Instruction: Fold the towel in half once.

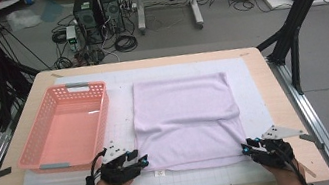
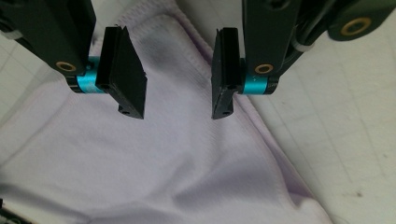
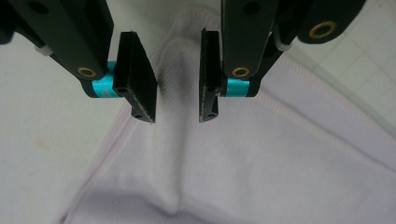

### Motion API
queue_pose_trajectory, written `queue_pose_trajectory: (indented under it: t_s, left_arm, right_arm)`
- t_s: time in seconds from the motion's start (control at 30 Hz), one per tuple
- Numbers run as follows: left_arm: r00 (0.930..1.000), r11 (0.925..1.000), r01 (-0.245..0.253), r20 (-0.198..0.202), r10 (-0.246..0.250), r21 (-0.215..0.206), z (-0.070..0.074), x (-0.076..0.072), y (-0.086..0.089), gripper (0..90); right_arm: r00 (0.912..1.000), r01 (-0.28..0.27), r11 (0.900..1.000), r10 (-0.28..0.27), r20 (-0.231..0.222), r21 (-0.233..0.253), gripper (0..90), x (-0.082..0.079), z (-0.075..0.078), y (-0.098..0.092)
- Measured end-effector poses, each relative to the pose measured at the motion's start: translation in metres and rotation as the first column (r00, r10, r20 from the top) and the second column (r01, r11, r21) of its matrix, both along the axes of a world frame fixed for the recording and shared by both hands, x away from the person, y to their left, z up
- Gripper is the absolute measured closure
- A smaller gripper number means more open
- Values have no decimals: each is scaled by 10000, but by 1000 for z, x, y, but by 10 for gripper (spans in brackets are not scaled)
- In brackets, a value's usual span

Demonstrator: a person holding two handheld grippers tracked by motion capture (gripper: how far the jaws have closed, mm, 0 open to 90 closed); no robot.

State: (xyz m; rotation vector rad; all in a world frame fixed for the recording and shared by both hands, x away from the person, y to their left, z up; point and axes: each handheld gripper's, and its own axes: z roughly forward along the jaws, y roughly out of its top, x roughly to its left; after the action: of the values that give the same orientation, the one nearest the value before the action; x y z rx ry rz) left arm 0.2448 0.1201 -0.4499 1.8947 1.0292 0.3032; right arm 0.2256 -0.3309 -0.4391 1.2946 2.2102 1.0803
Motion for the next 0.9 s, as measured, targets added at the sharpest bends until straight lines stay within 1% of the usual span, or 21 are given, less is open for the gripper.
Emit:
queue_pose_trajectory:
  t_s: [0.03,0.07,0.1,0.13,0.17,0.2,0.23,0.3,0.43,0.5,0.57,0.63,0.67,0.7,0.73,0.77,0.83,0.87,0.9]
  left_arm:
    - [10000,9996,-37,10,36,265,-1,-2,-3,568]
    - [9998,9988,-119,183,111,465,-2,-5,-5,585]
    - [9995,9977,-181,288,162,660,-2,-7,-6,632]
    - [9991,9961,-258,364,228,840,-2,-9,-7,721]
    - [9987,9957,-386,363,357,841,-2,-10,-6,786]
    - [9987,9961,-413,341,387,784,-2,-11,-5,858]
    - [9985,9962,-468,332,444,737,-1,-12,-4,870]
    - [9984,9972,-489,324,471,566,2,-14,-1,877]
    - [9982,9989,-392,463,380,260,8,-17,4,881]
    - [9986,9993,-362,397,360,56,10,-18,6,882]
    - [9990,9996,-293,335,293,-17,12,-20,8,883]
    - [9995,9998,-196,256,196,10,12,-23,10,882]
    - [9996,9998,-148,262,145,110,11,-24,10,882]
    - [9997,9998,-92,236,87,185,10,-26,10,880]
    - [9998,9996,-56,195,50,293,9,-27,10,874]
    - [9998,9994,-108,179,102,316,9,-28,10,845]
    - [9993,9993,-369,3,369,91,10,-27,14,641]
    - [9986,9987,-513,117,512,22,11,-27,16,631]
    - [9976,9978,-660,185,660,-10,12,-27,18,609]
  right_arm:
    - [9999,25,9999,-27,-104,-166,689,-1,-2,1]
    - [9997,59,9995,-67,-239,-317,730,-2,-4,2]
    - [9996,18,9995,-27,-292,-314,783,-2,-6,2]
    - [9996,-43,9998,37,-282,-215,849,-4,-6,1]
    - [9997,-92,9995,84,-241,-308,855,-5,-5,2]
    - [9997,-97,9991,88,-219,-413,859,-6,-4,3]
    - [9998,-125,9988,118,-142,-466,861,-7,-3,3]
    - [9998,-174,9991,168,-140,-399,861,-11,1,2]
    - [9998,-176,9998,177,-30,116,859,-18,12,-3]
    - [9997,-219,9997,220,-51,107,858,-21,14,-5]
    - [9994,-301,9995,303,-174,90,856,-23,14,-6]
    - [9987,-383,9993,382,-344,-42,852,-26,12,-6]
    - [9982,-455,9989,450,-407,-119,842,-27,10,-6]
    - [9976,-479,9988,472,-497,-132,814,-27,9,-6]
    - [9974,-444,9989,435,-571,-160,761,-28,7,-6]
    - [9977,-361,9992,352,-578,-144,722,-27,7,-7]
    - [9991,-67,9996,78,-405,265,677,-27,9,-13]
    - [9995,119,9986,-104,-303,518,657,-28,12,-17]
    - [9992,375,9969,-365,-166,685,656,-27,13,-20]
